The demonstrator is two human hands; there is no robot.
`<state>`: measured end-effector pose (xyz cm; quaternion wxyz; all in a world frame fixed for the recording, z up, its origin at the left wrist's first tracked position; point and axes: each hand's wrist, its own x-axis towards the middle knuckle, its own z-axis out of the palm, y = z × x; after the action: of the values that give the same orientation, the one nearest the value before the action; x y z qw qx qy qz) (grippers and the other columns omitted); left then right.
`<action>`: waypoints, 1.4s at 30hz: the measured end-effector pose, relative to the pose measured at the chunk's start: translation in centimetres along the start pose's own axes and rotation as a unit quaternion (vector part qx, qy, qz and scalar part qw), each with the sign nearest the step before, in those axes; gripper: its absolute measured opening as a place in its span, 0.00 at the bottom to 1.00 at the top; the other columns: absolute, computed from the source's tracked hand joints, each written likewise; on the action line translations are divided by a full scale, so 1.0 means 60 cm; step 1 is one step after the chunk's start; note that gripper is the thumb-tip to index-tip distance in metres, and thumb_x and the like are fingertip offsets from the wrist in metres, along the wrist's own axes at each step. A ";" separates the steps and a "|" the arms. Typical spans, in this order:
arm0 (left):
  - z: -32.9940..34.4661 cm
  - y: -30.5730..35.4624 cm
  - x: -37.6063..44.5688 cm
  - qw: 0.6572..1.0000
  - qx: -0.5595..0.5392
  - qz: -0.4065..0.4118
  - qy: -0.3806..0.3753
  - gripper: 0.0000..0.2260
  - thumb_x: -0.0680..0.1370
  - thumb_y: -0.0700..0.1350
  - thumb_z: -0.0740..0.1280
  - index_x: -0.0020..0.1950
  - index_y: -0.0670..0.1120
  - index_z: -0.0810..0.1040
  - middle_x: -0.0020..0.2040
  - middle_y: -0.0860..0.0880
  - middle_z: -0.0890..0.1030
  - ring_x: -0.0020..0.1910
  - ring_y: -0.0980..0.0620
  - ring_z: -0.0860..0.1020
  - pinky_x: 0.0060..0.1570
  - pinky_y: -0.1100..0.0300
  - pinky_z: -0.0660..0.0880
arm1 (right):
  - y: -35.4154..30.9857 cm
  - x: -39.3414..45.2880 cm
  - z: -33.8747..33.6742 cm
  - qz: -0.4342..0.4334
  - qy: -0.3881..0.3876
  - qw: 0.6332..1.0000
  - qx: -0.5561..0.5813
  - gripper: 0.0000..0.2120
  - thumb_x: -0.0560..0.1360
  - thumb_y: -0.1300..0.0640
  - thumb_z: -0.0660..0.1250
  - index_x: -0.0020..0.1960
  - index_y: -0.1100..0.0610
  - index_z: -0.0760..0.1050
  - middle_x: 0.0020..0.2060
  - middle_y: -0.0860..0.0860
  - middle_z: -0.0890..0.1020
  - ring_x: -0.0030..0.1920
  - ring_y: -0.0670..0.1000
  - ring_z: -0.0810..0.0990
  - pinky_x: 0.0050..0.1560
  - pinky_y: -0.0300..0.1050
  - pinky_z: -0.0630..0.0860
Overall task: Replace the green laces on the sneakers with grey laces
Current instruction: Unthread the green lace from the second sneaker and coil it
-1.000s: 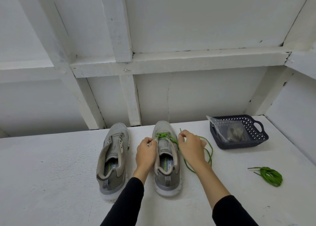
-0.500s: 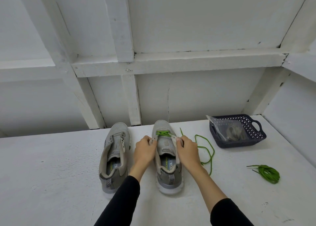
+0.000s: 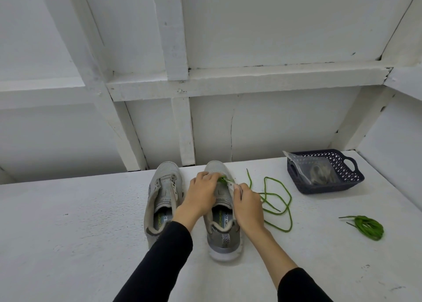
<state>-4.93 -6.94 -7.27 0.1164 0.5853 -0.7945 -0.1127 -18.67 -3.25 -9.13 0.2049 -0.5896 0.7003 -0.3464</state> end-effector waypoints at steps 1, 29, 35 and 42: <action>0.001 -0.001 0.005 1.000 0.019 0.005 -0.015 0.28 0.76 0.34 0.59 0.75 0.51 0.61 0.73 0.50 0.69 0.74 0.45 0.58 0.70 0.48 0.57 | 0.000 -0.001 0.003 -0.005 0.009 1.000 -0.010 0.16 0.83 0.51 0.53 0.45 0.59 0.73 0.36 0.54 0.78 0.37 0.56 0.77 0.35 0.48 0.70; -0.008 0.011 0.021 0.998 0.019 -0.055 0.006 0.15 0.82 0.47 0.58 0.69 0.51 0.71 0.68 0.50 0.72 0.70 0.46 0.63 0.70 0.41 0.55 | -0.009 -0.011 0.008 -0.004 0.028 0.998 -0.048 0.18 0.84 0.50 0.51 0.50 0.60 0.74 0.36 0.51 0.75 0.36 0.52 0.75 0.34 0.44 0.68; 0.008 0.015 0.025 0.995 0.063 -0.076 0.012 0.10 0.82 0.50 0.59 0.60 0.52 0.77 0.63 0.51 0.72 0.67 0.45 0.64 0.69 0.39 0.54 | -0.005 -0.011 0.010 -0.001 0.030 0.999 -0.041 0.17 0.83 0.50 0.51 0.48 0.59 0.73 0.35 0.49 0.75 0.34 0.49 0.73 0.28 0.38 0.62; 0.004 0.013 0.025 0.964 -0.220 -0.136 0.057 0.07 0.81 0.48 0.62 0.44 0.53 0.75 0.49 0.54 0.76 0.58 0.49 0.72 0.69 0.44 0.55 | -0.008 -0.012 0.008 0.000 0.035 0.999 -0.033 0.16 0.84 0.51 0.52 0.49 0.59 0.73 0.32 0.47 0.72 0.32 0.48 0.71 0.27 0.38 0.60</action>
<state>-6.12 -8.16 -7.16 0.2705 0.6537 -0.6549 -0.2657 -17.87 -2.72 -9.22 0.1609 -0.5836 0.7182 -0.3431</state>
